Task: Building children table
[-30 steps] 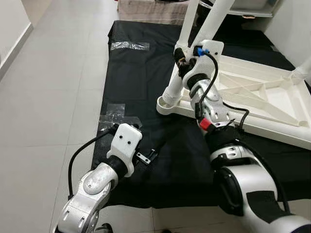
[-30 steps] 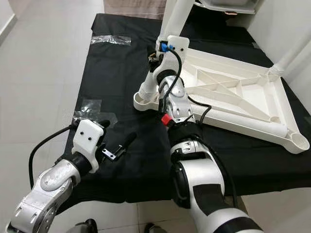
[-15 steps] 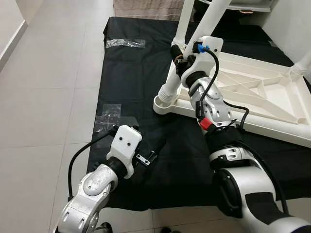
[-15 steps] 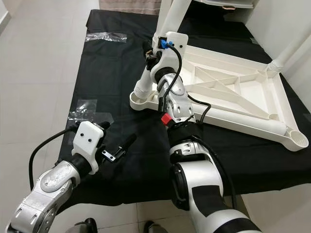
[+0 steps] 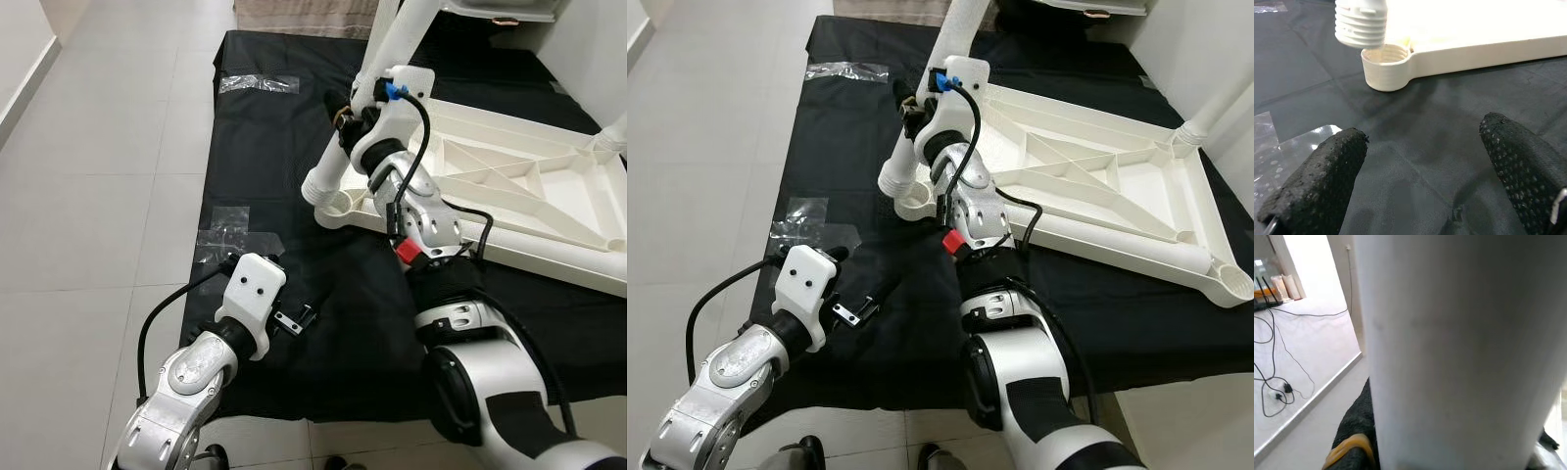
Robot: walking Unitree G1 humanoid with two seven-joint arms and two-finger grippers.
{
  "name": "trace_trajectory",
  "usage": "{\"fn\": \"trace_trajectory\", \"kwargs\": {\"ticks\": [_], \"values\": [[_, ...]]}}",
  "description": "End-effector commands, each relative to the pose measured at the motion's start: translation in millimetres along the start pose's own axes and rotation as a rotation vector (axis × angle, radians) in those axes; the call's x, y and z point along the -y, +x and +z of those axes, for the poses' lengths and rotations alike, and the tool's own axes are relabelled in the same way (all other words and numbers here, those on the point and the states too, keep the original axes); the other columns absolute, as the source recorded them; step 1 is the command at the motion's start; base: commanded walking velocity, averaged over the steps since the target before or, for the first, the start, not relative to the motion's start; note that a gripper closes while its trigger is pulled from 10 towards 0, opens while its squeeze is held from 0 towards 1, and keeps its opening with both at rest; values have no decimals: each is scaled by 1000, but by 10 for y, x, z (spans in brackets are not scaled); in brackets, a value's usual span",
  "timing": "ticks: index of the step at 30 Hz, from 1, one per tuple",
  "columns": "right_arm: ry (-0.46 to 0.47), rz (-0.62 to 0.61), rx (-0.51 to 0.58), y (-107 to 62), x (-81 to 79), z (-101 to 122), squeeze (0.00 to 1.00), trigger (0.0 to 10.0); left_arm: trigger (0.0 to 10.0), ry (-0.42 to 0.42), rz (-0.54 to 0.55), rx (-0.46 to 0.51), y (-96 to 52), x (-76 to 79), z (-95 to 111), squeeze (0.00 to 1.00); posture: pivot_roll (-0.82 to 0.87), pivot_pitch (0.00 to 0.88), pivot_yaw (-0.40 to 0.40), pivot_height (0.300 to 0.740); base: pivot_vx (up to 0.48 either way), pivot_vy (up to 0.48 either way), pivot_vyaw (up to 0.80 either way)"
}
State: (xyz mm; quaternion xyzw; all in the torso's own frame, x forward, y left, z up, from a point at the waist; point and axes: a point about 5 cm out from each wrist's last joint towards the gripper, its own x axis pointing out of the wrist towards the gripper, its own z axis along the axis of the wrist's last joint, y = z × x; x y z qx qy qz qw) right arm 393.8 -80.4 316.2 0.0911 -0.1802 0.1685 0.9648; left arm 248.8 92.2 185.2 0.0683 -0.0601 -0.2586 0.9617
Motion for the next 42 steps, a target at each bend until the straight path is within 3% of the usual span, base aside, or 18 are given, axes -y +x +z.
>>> {"fn": "trace_trajectory", "kwargs": {"ticks": [1, 13, 23, 32, 39, 42], "values": [[-34, 10, 17, -19, 2, 11, 0, 0, 10000, 1, -10, -14, -5, 34, -44, 0, 78, 251, -119, 740, 0, 0, 0], [-165, -31, -89, -115, 142, -210, 0, 0, 10000, 0, -11, -16, -22, 50, -53, 0, 80, 245, -119, 740, 0, 0, 0], [-151, -40, -140, -168, 166, -333, 0, 0, 10000, 3, -10, -16, -27, 42, -52, 0, 82, 246, -118, 740, 0, 0, 0], [-90, 10, -183, -274, -22, -513, 0, 0, 10000, -1, -7, -17, -27, 40, -54, 0, 78, 252, -118, 740, 0, 0, 0], [-99, -5, -172, -237, -33, -518, 0, 0, 10000, 4, -4, -17, -28, 31, -53, 0, 83, 253, -121, 740, 0, 0, 0], [-114, -32, -150, -140, 30, -420, 0, 0, 10000, 7, -1, -18, -34, 24, -54, 0, 85, 254, -123, 740, 0, 0, 0]]}}
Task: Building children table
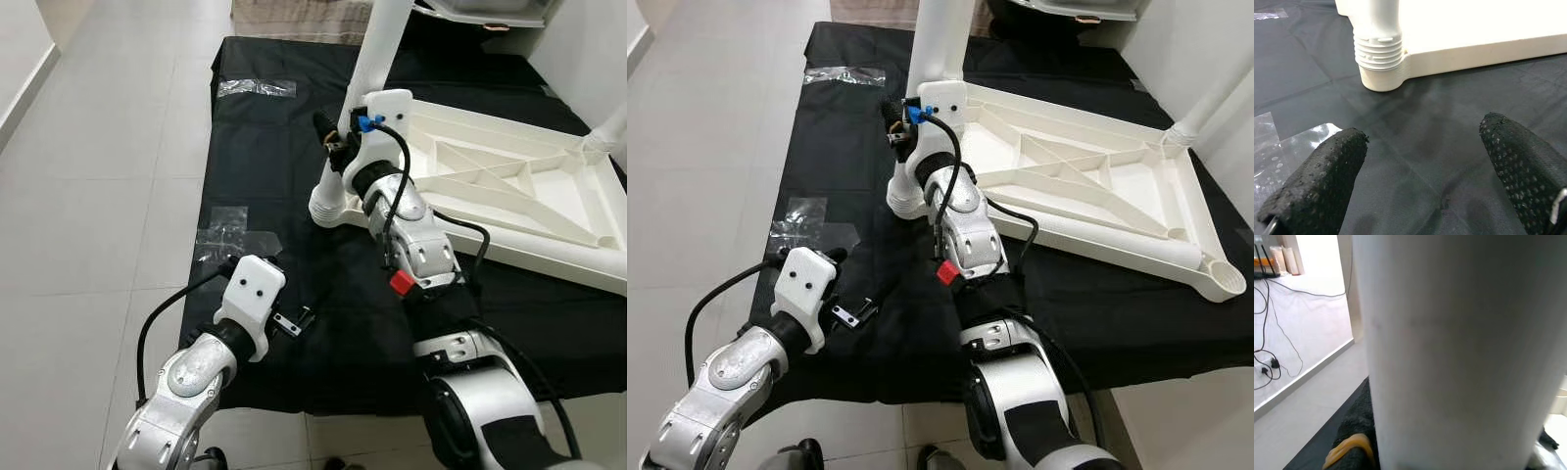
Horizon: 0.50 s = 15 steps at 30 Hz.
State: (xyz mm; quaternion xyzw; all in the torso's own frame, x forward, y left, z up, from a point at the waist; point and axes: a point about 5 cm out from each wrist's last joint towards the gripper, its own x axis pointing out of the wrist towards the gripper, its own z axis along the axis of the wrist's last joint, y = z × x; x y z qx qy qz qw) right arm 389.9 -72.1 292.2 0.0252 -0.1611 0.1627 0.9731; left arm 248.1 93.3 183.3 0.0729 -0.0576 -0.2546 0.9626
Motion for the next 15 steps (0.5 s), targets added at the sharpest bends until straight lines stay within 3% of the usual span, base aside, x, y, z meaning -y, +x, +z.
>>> {"fn": "trace_trajectory", "kwargs": {"ticks": [1, 3, 8, 15], "values": [[12, -32, -91, -27, 68, -205, 0, 0, 10000, -1, -8, -10, -20, 27, -35, 0, 85, 254, -123, 740, 0, 0, 0], [-8, -62, -58, 44, 163, -78, 0, 0, 10000, -2, -7, -11, -23, 26, -40, 0, 82, 255, -123, 740, 0, 0, 0], [-28, -90, -45, 70, 253, -4, 0, 0, 10000, 0, -7, -11, -20, 28, -41, 0, 80, 254, -124, 740, 0, 0, 0], [-41, -101, -72, 41, 299, -68, 0, 0, 10000, 0, -9, -12, -24, 22, -43, 0, 83, 256, -121, 740, 0, 0, 0]]}}
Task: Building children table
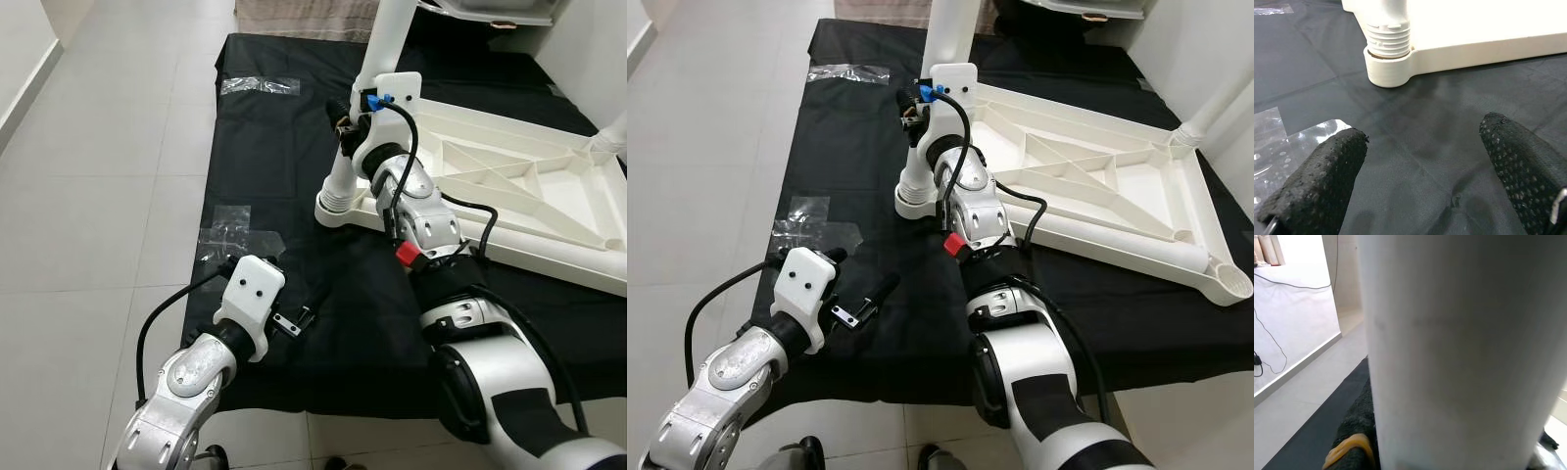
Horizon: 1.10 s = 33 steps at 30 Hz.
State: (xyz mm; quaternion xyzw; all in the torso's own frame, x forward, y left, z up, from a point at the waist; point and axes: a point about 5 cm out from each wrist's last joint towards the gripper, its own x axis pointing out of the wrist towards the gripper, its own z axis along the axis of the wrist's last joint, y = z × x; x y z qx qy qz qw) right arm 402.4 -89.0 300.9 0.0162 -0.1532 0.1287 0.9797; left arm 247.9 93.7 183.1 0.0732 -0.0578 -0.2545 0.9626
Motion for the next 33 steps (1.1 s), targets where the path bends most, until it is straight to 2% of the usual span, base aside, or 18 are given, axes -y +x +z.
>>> {"fn": "trace_trajectory", "kwargs": {"ticks": [1, 4, 8, 15, 17, 21, 22, 23, 25, 26, 27, 28, 29, 33], "values": [[-11, -30, -55, -43, 82, -160, 0, 0, 10000, 0, -9, -12, -20, 22, -41, 0, 82, 256, -121, 740, 0, 0, 0], [1, -15, -67, -52, 45, -209, 0, 0, 10000, 1, -9, -13, -19, 23, -40, 0, 82, 256, -121, 740, 0, 0, 0], [-8, 45, -112, -118, -111, -378, 0, 0, 10000, 0, -8, -12, -16, 26, -41, 0, 81, 256, -123, 740, 0, 0, 0], [10, 95, -202, -208, -213, -570, 0, 0, 10000, 0, -3, -12, -20, 16, -40, 0, 81, 256, -123, 740, 0, 0, 0], [21, 153, -266, -263, -279, -662, 0, 0, 10000, 3, -2, -12, -17, 12, -40, 0, 79, 257, -125, 740, 0, 0, 0], [29, 177, -290, -281, -301, -689, 0, 0, 10000, 3, -1, -12, -15, 11, -40, 0, 79, 257, -125, 740, 0, 0, 0], [58, 241, -366, -319, -327, -736, 0, 0, 10000, 5, 0, -10, -12, 9, -39, 0, 74, 256, -126, 740, 0, 0, 0], [58, 241, -366, -319, -327, -736, 0, 0, 10000, 5, 0, -10, -12, 9, -39, 0, 74, 256, -126, 740, 0, 0, 0], [125, 407, -462, -423, -390, -731, 0, 0, 10000, 6, 3, -7, -4, 3, -37, 0, 74, 256, -126, 740, 0, 0, 0], [125, 407, -462, -423, -390, -731, 0, 0, 10000, 6, 3, -7, -4, 3, -37, 0, 74, 256, -126, 740, 0, 0, 0], [158, 503, -481, -484, -431, -694, 0, 0, 10000, 7, 3, -5, 0, 1, -33, 0, 74, 256, -126, 740, 0, 0, 0], [158, 503, -481, -484, -431, -694, 0, 0, 10000, 7, 3, -5, 0, 1, -33, 0, 74, 256, -126, 740, 0, 0, 0], [187, 571, -463, -531, -460, -631, 0, 0, 10000, 8, 4, -3, 9, -6, -29, 0, 70, 253, -128, 740, 0, 0, 0], [250, 668, -416, -638, -515, -533, 0, 0, 10000, 17, 5, 1, 23, -26, -20, 0, 69, 252, -127, 740, 0, 0, 0]]}}
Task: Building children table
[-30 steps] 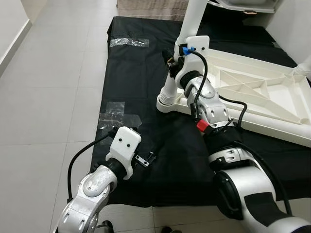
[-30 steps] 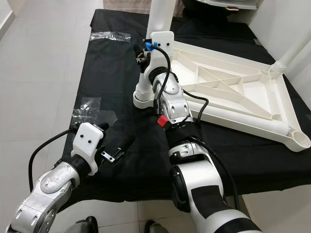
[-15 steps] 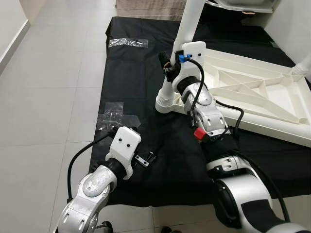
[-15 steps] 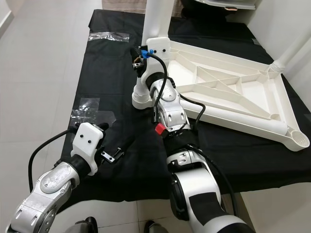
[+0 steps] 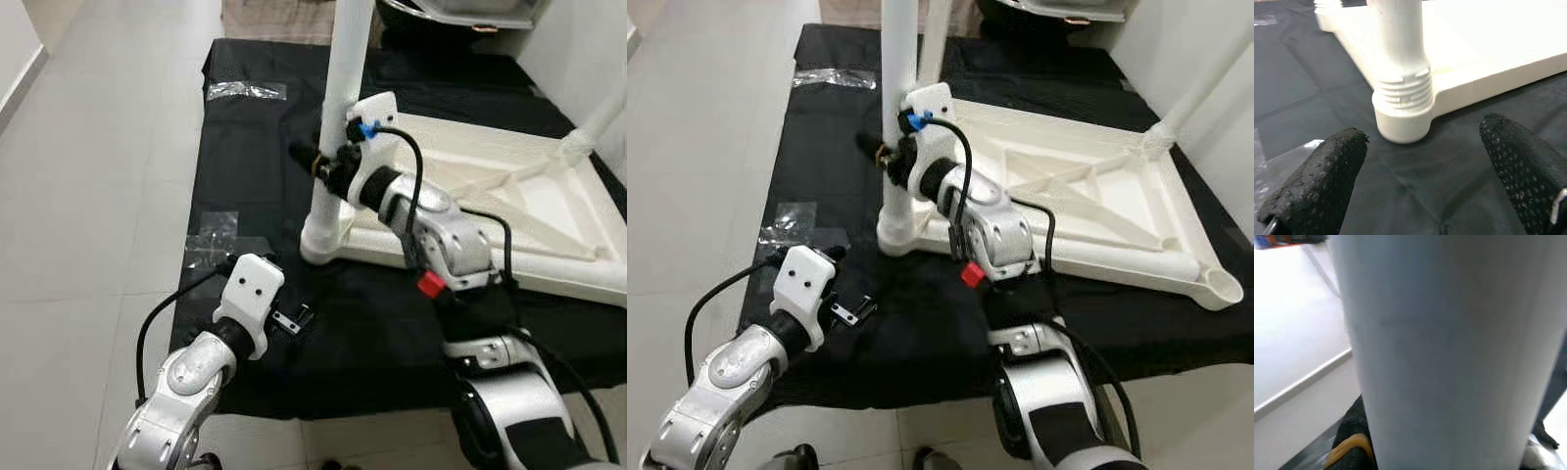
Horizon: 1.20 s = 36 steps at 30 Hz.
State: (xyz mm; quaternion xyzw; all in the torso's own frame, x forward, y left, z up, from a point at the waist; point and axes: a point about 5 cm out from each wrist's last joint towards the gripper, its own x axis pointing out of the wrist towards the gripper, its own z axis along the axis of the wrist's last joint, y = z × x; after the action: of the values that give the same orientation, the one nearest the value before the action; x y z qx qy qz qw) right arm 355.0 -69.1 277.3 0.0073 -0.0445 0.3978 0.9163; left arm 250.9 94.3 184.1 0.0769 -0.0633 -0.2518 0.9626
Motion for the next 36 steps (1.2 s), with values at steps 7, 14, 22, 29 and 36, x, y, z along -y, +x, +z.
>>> {"fn": "trace_trajectory", "kwargs": {"ticks": [7, 14, 22, 29, 36], "values": [[248, 241, -55, -86, -359, -377, 0, 0, 10000, 11, -5, -4, 10, -18, -20, 0, 72, 244, -121, 740, 0, 0, 0], [256, 292, -16, -174, -412, -298, 0, 0, 10000, 10, -16, 3, 22, 7, -14, 0, 74, 235, -124, 740, 0, 0, 0], [237, 210, 32, -161, -322, -245, 0, 0, 10000, 2, -50, -2, 5, 108, -26, 0, 73, 236, -124, 740, 0, 0, 0], [199, 85, 183, -93, -99, 66, 0, 0, 10000, -11, -53, 1, 18, 149, -18, 0, 76, 233, -121, 740, 0, 0, 0], [159, 62, 283, -94, 51, 316, 0, 0, 10000, 3, -8, 30, 2, 84, 51, 0, 86, 219, -119, 740, 0, 0, 0]]}}
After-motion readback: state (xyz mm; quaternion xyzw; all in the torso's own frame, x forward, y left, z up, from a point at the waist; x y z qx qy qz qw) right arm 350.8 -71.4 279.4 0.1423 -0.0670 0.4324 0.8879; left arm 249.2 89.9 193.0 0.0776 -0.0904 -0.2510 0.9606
